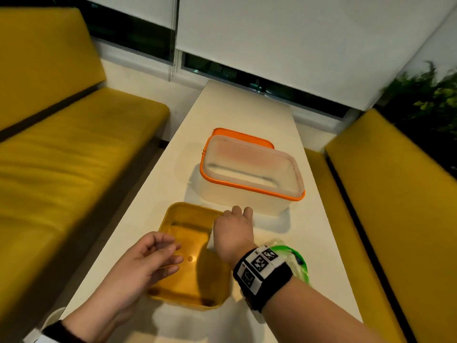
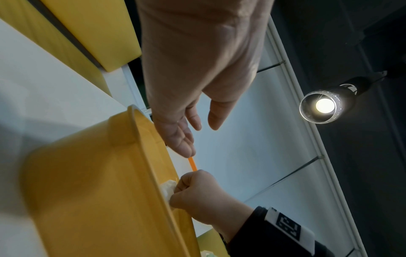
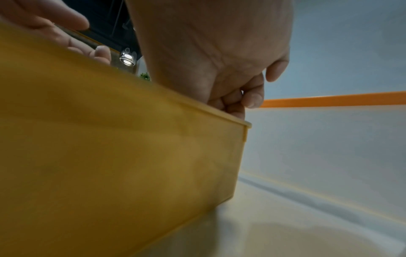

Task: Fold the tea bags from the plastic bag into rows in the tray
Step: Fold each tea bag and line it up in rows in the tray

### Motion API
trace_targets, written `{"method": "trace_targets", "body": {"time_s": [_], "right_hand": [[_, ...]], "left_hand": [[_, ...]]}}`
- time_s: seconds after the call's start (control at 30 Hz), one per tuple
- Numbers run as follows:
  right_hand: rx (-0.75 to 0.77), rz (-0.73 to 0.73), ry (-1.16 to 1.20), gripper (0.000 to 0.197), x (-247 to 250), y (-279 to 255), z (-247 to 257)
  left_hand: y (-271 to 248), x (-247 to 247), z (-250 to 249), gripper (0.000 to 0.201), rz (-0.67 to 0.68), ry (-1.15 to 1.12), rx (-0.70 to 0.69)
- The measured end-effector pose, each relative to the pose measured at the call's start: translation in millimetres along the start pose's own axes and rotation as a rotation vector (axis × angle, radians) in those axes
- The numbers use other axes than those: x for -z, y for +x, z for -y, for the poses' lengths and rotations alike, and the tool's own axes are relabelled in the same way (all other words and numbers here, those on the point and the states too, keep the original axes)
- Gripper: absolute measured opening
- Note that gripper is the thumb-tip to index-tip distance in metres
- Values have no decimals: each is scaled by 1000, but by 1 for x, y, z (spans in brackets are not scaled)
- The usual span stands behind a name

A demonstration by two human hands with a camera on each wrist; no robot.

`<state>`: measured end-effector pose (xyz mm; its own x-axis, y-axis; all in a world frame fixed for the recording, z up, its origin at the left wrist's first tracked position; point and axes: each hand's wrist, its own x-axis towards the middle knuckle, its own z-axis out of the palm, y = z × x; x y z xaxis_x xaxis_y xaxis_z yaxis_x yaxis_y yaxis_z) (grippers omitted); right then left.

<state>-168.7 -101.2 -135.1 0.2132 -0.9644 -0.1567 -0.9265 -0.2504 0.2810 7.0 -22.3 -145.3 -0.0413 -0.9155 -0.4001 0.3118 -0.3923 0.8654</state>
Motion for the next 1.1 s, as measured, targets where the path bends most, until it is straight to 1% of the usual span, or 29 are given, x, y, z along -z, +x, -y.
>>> {"method": "trace_targets", "body": {"time_s": [0.07, 0.17, 0.27, 0.33, 0.4, 0.43, 0.53, 0.63, 0.7, 0.77, 0.83, 0.97, 1.03, 1.1], "right_hand": [[-6, -1, -8, 14, -1, -3, 1], [-23, -5, 18, 18, -1, -7, -1], [-52, -75, 151, 21, 12, -20, -6], [-85, -140, 272, 23, 23, -40, -19], [-169, -181, 430, 23, 27, -67, -44], [-236, -177, 503, 22, 24, -81, -60], [-471, -90, 623, 21, -2, -116, -108], [-617, 10, 663, 22, -34, -122, -126], [-663, 44, 644, 34, -49, -115, -123], [-676, 69, 657, 44, -54, -107, -116], [-669, 95, 697, 47, -58, -100, -111], [-665, 37, 762, 41, -58, -96, -109], [-650, 57, 794, 43, -59, -94, -107], [-624, 87, 780, 35, -59, -92, -105]], "left_hand": [[1, -3, -1, 14, 17, 16, 14], [0, -10, -4, 13, 46, 40, 36], [0, -16, -7, 12, 45, 75, 35], [1, -19, -9, 13, 56, 101, 42], [2, -23, -11, 15, 67, 124, 51], [2, -25, -12, 15, 70, 136, 56], [2, -37, -11, 11, 86, 160, 78], [4, -53, -6, 9, 122, 157, 114], [5, -67, -2, 10, 148, 200, 131], [5, -80, 1, 11, 166, 249, 123], [5, -92, 4, 9, 174, 272, 111], [3, -105, 6, 8, 178, 278, 99], [3, -108, 7, 8, 176, 291, 105], [3, -109, 8, 8, 176, 302, 108]]}}
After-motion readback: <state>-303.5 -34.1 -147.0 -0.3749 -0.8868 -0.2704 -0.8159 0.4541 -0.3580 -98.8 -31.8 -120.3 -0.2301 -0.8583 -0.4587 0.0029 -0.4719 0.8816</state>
